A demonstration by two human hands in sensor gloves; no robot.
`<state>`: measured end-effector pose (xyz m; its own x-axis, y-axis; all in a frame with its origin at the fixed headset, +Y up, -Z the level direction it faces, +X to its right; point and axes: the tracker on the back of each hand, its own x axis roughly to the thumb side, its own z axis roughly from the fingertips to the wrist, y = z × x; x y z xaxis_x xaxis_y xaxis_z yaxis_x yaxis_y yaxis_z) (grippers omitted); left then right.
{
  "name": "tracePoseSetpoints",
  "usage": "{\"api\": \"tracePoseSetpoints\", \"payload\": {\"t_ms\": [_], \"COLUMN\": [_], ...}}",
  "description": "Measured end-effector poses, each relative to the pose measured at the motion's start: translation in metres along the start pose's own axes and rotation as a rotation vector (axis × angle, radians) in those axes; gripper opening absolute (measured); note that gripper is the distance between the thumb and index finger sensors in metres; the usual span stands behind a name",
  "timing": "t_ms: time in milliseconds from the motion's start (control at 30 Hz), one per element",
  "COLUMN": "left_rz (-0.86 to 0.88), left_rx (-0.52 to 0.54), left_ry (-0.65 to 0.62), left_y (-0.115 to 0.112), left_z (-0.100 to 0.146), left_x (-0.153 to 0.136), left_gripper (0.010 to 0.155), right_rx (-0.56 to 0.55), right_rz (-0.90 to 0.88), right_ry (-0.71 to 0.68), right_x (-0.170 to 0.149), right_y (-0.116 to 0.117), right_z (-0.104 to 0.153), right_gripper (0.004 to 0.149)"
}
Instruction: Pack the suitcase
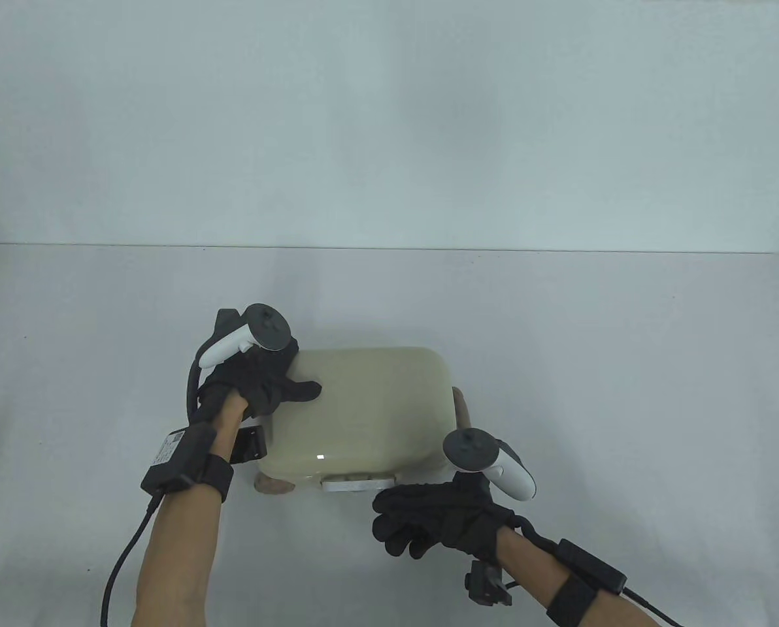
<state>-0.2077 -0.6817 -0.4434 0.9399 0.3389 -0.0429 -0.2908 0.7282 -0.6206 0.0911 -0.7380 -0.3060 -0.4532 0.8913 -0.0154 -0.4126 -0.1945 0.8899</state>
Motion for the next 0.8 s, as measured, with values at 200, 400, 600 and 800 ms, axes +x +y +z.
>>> {"api": "tracePoseSetpoints", "payload": {"t_ms": [200, 400, 600, 800], "left_rz": [0.002, 0.012, 0.014, 0.014], "left_rx": [-0.002, 0.002, 0.001, 0.002], "left_ry": [0.004, 0.0, -0.005, -0.012], "left_y": [0.0, 0.0, 0.0, 0.0], "left_z": [0.0, 0.0, 0.0, 0.0], "left_x": [0.0, 0.0, -0.001, -0.002], "left_gripper": [0.101, 0.1, 0.1, 0.1], "right_rx": [-0.108, -0.194, -0.498, -0.638], "right_rz": [0.219, 0.498, 1.112, 1.792], "right_ry": [0.021, -0.035, -0.08, -0.015], "right_x": [0.016, 0.058, 0.087, 0.059], "right_y": [0.004, 0.016, 0.045, 0.071], "right_z": [0.007, 0.023, 0.015, -0.032], "right_gripper": [0.069, 0.061, 0.068, 0.097]}}
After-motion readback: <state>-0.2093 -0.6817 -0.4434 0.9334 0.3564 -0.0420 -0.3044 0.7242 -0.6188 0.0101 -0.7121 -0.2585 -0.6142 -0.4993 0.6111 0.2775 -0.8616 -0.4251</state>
